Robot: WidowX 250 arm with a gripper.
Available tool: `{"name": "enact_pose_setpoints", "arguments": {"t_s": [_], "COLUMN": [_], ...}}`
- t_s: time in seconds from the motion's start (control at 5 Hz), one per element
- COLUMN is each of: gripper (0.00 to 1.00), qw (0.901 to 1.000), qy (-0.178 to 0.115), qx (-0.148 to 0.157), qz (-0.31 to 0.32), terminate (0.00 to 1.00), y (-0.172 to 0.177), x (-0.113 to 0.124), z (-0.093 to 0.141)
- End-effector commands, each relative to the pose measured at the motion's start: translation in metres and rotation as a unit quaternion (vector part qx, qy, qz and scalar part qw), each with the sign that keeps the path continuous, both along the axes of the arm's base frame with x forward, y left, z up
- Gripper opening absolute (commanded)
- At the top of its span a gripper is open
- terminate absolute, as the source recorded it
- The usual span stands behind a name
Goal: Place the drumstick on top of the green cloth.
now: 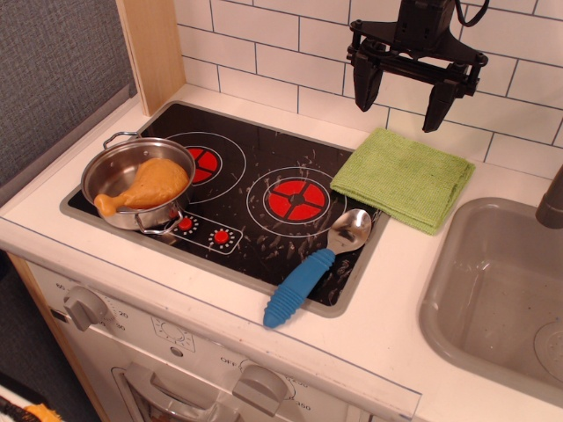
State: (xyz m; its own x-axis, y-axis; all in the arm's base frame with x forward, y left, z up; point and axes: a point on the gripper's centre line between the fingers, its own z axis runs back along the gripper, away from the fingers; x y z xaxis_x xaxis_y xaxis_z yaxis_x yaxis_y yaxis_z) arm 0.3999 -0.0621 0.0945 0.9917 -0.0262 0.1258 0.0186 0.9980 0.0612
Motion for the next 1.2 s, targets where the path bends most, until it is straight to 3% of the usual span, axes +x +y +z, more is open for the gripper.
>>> {"name": "enact_pose_setpoints", "arguments": {"t_s": [0.0,0.4,0.6,0.8,1.0], "gripper": [1.00,1.00,1.00,1.00,1.00], "qw": [1.0000,0.9995,0.9989,0.9984,0.9980], "qy": [0.000,0.002,-0.026,-0.021,0.003], "qx": [0.000,0.001,0.001,-0.005,-0.005], "qz": [0.000,0.032,0.038,0.052,0.063], "terminate": [0.00,0.00,0.00,0.00,0.00], "y": [0.000,0.048,0.090,0.130,0.161], "x": [0.000,-0.037,-0.074,-0.110,-0.129], "z": [0.000,0.001,0.016,0.020,0.005]}}
